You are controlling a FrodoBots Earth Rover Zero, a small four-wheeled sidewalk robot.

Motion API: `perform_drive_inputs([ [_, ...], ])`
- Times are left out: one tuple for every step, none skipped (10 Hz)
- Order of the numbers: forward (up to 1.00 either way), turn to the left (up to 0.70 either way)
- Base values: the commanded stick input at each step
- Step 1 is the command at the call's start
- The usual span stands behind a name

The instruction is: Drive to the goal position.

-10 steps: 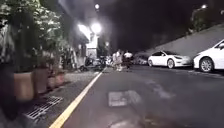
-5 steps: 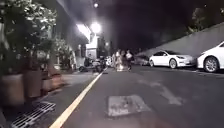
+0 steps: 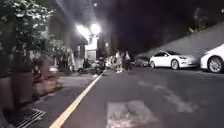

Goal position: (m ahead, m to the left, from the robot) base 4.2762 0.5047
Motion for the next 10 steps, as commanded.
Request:
perform_drive_inputs([
  [0.45,0.0],
  [0.45,0.0],
  [0.45,0.0],
  [0.45,0.0],
  [0.45,0.0],
  [0.45,0.0],
  [0.45,0.0],
  [0.45,0.0],
  [0.45,0.0],
  [0.45,0.0],
])
